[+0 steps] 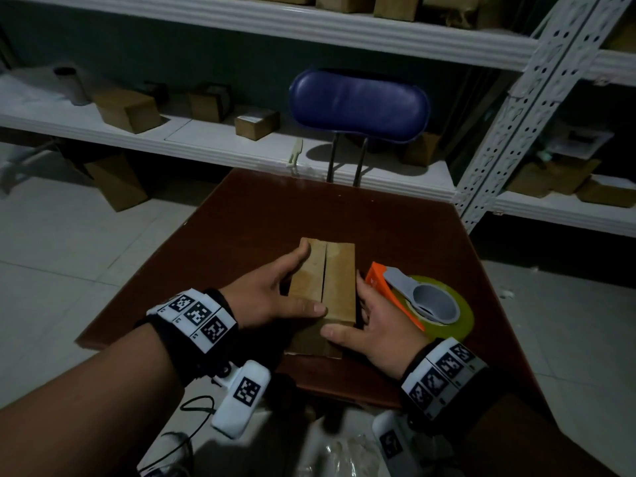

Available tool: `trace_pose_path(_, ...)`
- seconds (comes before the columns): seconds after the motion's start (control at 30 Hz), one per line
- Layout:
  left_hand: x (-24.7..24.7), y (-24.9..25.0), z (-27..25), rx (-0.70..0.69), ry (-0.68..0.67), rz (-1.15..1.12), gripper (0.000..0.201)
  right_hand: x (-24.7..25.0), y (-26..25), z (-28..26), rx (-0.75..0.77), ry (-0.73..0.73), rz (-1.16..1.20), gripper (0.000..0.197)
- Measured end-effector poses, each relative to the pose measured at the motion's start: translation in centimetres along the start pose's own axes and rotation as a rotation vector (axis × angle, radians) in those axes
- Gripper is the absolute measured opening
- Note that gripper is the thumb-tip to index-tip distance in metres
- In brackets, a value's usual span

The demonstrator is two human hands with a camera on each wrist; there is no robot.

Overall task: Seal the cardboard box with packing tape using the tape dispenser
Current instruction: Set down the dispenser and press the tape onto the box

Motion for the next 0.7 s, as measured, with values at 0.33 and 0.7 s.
trace_pose_path(0.33, -0.5, -0.6, -0.4, 0.033, -0.044, 0.014, 0.128, 0.2, 0.0, 0.0, 0.005, 0.013, -0.093, 0.105)
trace_pose_path(0.7, 0.8, -1.0, -0.3, 0.037, 0.069, 0.192, 0.128, 1.5, -2.3, -0.6, -0.076, 0.036, -0.429, 0.118)
Point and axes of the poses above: each hand's wrist, its own z-axis towards the middle knuckle, its own x-axis out of the back of the hand, y = z × x, the point moved 8 cm from there along z, towards the middle knuckle, and after that the axes turned 13 degrees about z, right-handed, at the moved point
